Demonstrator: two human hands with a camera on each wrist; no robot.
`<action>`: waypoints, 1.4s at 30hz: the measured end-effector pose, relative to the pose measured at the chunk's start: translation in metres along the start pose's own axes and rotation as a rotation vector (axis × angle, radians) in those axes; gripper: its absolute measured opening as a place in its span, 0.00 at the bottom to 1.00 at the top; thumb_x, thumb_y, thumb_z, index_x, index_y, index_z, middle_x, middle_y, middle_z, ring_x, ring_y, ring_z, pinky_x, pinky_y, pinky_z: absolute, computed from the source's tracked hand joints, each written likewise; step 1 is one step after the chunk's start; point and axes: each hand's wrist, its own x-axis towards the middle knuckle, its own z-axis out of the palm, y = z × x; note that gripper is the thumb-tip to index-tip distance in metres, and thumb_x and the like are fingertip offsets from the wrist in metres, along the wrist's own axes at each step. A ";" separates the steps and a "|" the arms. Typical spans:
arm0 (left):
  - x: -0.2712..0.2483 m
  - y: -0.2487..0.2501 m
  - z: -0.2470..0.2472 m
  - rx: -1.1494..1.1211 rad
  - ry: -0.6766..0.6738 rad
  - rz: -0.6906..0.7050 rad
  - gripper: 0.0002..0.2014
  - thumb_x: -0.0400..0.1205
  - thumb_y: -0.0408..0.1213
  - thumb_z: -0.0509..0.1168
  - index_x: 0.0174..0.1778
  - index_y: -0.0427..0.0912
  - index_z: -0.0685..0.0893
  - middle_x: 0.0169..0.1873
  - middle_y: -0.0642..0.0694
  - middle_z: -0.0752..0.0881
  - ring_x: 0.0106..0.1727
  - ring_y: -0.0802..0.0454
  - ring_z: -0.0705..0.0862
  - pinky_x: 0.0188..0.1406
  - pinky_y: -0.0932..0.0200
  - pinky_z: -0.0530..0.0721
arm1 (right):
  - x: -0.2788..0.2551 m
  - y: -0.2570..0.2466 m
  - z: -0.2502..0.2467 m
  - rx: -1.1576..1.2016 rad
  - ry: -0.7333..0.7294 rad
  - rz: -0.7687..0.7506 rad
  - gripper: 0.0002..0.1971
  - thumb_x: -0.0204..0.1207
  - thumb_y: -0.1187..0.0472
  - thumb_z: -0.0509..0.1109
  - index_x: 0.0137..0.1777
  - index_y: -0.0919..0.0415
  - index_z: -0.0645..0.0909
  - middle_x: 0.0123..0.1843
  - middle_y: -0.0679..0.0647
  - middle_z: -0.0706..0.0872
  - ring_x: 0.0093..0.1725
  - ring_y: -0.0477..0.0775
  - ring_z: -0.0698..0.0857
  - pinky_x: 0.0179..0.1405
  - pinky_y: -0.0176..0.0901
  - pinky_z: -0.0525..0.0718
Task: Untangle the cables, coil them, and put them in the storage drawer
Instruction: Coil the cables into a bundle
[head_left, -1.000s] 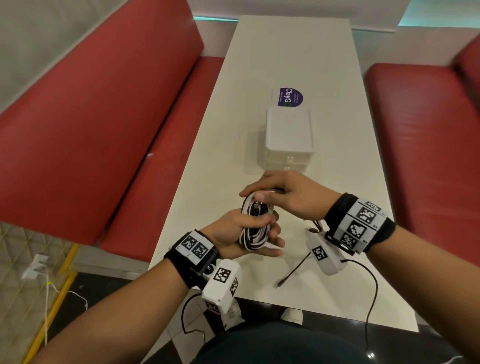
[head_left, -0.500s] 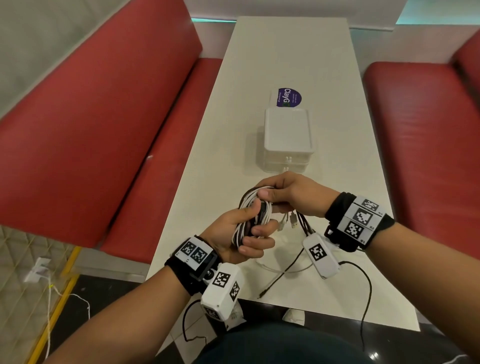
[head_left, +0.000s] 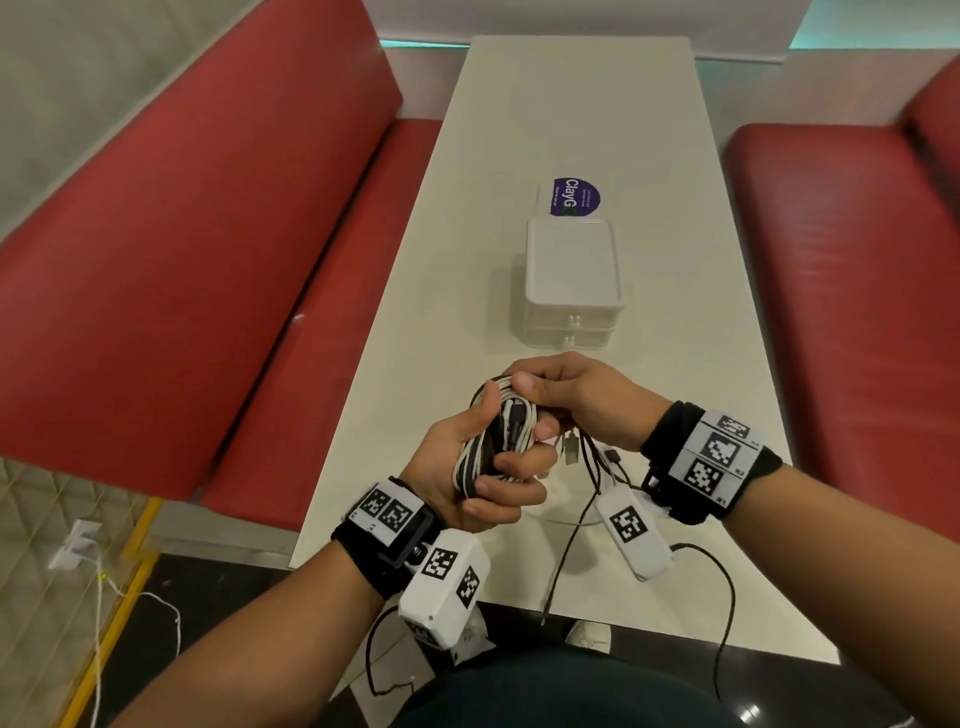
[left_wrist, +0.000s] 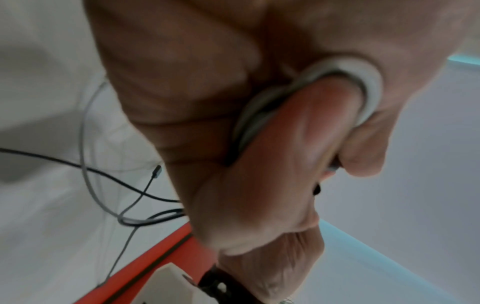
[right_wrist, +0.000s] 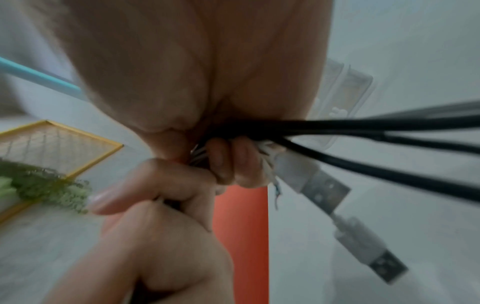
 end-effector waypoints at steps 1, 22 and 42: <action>0.000 0.000 0.000 0.015 0.006 0.013 0.25 0.83 0.63 0.59 0.51 0.41 0.74 0.30 0.49 0.61 0.23 0.58 0.59 0.14 0.67 0.62 | 0.000 0.000 0.002 -0.001 0.004 -0.007 0.16 0.90 0.57 0.60 0.58 0.70 0.84 0.35 0.54 0.83 0.28 0.44 0.82 0.32 0.35 0.80; 0.025 0.011 -0.017 0.142 0.724 0.433 0.24 0.88 0.57 0.53 0.55 0.39 0.83 0.34 0.42 0.77 0.27 0.52 0.67 0.30 0.60 0.65 | 0.001 0.009 0.021 -0.385 0.704 -0.103 0.05 0.74 0.59 0.80 0.46 0.55 0.86 0.40 0.43 0.89 0.31 0.42 0.86 0.31 0.32 0.83; 0.032 0.020 -0.002 0.080 0.550 0.458 0.32 0.85 0.63 0.50 0.70 0.44 0.84 0.74 0.41 0.81 0.70 0.40 0.70 0.71 0.44 0.69 | 0.003 0.002 0.027 0.044 0.775 -0.109 0.12 0.72 0.59 0.83 0.40 0.64 0.84 0.35 0.56 0.90 0.26 0.61 0.89 0.26 0.55 0.89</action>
